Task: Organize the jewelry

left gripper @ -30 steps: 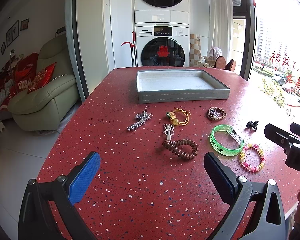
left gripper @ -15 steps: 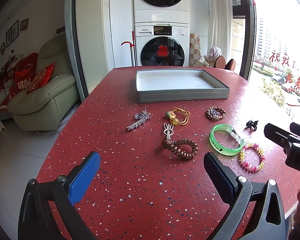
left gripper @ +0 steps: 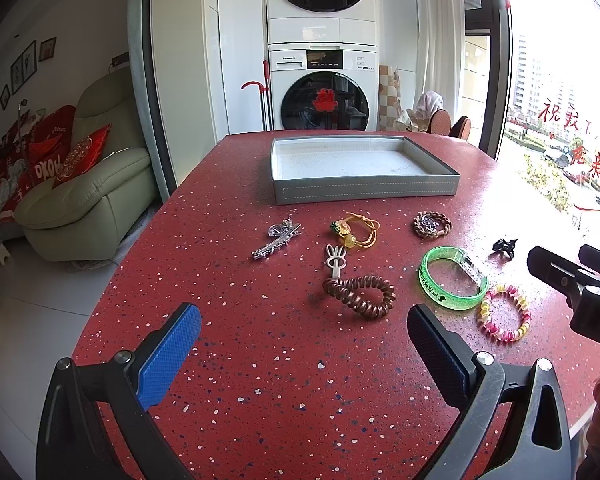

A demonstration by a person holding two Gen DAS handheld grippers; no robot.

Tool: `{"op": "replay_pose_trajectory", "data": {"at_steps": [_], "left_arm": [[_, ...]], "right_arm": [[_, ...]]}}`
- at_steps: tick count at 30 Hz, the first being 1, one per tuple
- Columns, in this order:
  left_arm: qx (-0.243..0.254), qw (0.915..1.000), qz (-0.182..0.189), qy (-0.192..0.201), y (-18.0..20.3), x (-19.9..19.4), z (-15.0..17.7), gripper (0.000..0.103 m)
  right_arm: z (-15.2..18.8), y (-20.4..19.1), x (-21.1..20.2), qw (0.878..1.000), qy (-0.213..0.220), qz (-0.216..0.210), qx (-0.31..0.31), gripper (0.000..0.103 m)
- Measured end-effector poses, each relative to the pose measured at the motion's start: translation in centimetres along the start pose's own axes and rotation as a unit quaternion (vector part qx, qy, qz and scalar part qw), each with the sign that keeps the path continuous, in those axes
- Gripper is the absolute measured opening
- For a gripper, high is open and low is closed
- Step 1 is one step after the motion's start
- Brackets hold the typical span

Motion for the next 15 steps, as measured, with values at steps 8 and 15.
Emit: {"op": "replay_pose_trajectory", "data": {"at_steps": [8, 15], "left_arm": [[0.002, 1.0000, -0.001, -0.001, 0.40, -0.16, 0.36, 0.103], [0.005, 1.0000, 0.000, -0.003, 0.57, -0.02, 0.37, 0.103]], "right_arm": [[0.16, -0.02, 0.24, 1.000, -0.002, -0.002, 0.001, 0.103], [0.25, 0.13, 0.35, 1.000, -0.003, -0.002, 0.004, 0.103]]}}
Point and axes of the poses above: each gripper's, at about its wrist camera, not at the fingertips, and x roughly the way its jaws point, y to its right, z to its underside, the point moved 6 cm from there along x, roughly the way its jaws point, and after that the axes turned 9 degrees about -z, right-handed, at the moved point
